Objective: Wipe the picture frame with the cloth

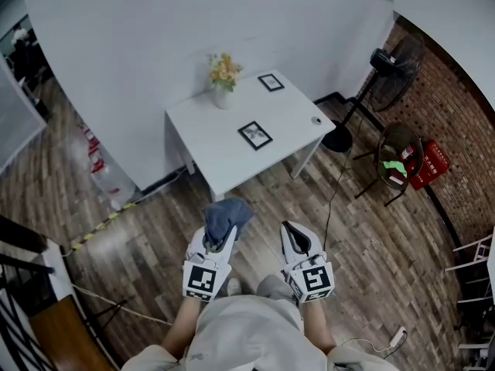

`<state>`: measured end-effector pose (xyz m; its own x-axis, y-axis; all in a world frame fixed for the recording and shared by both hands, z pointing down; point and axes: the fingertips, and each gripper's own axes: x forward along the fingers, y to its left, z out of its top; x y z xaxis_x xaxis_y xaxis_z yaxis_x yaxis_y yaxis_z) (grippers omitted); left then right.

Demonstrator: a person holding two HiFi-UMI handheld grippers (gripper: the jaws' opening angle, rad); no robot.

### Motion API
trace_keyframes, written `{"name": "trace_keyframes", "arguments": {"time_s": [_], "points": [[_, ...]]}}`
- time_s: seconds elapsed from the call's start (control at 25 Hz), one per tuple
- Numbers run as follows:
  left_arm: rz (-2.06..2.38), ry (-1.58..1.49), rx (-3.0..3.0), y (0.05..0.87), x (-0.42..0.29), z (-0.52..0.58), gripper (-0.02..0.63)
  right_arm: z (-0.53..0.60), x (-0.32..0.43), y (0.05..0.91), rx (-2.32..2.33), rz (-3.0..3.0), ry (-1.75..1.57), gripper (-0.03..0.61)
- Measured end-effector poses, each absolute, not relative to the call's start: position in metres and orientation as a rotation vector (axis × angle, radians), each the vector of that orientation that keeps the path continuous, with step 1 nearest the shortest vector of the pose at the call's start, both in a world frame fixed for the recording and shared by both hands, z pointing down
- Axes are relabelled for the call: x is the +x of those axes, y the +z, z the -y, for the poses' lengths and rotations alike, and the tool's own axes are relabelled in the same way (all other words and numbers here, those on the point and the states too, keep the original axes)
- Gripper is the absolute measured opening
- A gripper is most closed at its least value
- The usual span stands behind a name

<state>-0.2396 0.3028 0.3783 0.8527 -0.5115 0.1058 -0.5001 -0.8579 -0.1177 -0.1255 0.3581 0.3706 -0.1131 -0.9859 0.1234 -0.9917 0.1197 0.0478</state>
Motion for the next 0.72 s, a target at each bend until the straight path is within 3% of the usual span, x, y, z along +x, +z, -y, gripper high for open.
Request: {"name": "trace_keyframes", "arguments": {"time_s": [0.72], "points": [[-0.798,-0.221,-2.970,0.390,-0.186,-0.217,0.086,-0.270,-0.078,0.382,2.000,2.258,0.115,0.005]]}}
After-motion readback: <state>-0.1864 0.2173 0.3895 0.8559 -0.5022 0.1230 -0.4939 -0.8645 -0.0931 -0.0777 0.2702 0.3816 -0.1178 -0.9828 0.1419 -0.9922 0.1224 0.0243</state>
